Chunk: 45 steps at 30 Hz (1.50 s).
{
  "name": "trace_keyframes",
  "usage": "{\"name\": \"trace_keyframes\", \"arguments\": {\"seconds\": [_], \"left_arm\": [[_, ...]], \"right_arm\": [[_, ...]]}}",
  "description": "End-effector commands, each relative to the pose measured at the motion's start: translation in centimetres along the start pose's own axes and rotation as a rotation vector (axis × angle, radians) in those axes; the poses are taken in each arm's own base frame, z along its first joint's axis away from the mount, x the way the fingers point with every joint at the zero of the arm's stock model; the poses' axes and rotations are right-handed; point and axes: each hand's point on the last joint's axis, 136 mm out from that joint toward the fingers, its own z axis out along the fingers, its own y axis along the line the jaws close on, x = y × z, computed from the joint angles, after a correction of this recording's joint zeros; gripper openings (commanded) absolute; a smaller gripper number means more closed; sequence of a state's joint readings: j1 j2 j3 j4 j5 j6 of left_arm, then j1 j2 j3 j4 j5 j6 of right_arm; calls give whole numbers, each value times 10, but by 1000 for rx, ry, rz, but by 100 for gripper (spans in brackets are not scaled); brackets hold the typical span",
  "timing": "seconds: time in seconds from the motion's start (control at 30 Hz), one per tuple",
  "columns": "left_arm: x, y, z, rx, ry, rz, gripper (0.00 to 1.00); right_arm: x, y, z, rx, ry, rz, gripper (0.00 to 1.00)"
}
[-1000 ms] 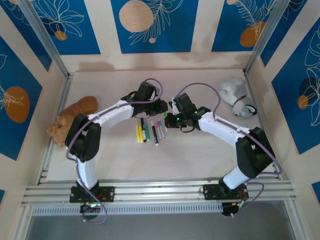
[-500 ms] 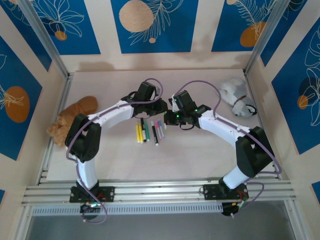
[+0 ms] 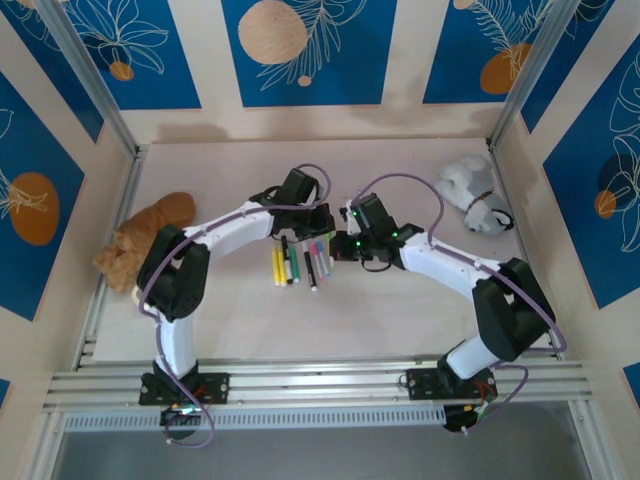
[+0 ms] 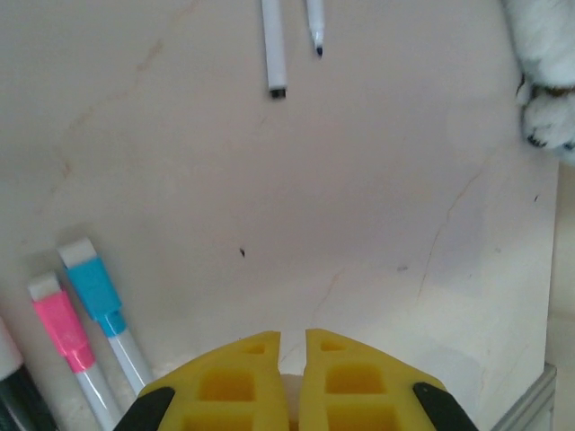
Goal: Open the pen caps
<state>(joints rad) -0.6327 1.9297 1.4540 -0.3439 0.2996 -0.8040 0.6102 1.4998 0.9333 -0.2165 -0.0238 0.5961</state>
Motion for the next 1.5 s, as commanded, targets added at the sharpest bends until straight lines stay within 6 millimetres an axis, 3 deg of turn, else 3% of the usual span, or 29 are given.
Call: {"name": "trace_keyframes", "arguments": {"seconds": [0.0, 0.13, 0.3, 0.4, 0.5, 0.53, 0.57, 0.6, 0.8, 0.93, 1.1, 1.47], "left_arm": [[-65, 24, -9, -124, -197, 8, 0], [-81, 40, -9, -136, -230, -41, 0], [-92, 49, -12, -157, -280, -86, 0], [-102, 35, -14, -105, -281, -76, 0], [-104, 23, -11, -72, -257, -64, 0], [-103, 23, -11, -76, -248, -60, 0], [-100, 23, -10, -77, -239, -56, 0], [-97, 22, -10, -68, -229, -55, 0], [-72, 12, -10, -7, -152, -37, 0], [-57, 3, -13, 40, -116, -36, 0], [-48, -5, -14, 74, -90, -31, 0], [-38, -25, -16, 138, -59, -12, 0]], "right_arm": [[60, 20, -24, -79, 151, 3, 0], [85, 19, -44, -99, 173, 30, 0], [92, 24, -52, -131, 199, 41, 0], [96, 17, -49, -75, 187, 52, 0], [81, 5, -47, -47, 105, 74, 1], [73, 3, -48, -49, 75, 78, 20], [66, 1, -48, -52, 48, 74, 31], [56, -2, -50, -45, 14, 75, 34], [8, -8, -53, -101, -82, 68, 36], [-11, -3, -45, -163, -77, 44, 36], [-23, 8, -37, -207, -75, 28, 36], [-35, 8, -7, -224, -35, 41, 36]]}}
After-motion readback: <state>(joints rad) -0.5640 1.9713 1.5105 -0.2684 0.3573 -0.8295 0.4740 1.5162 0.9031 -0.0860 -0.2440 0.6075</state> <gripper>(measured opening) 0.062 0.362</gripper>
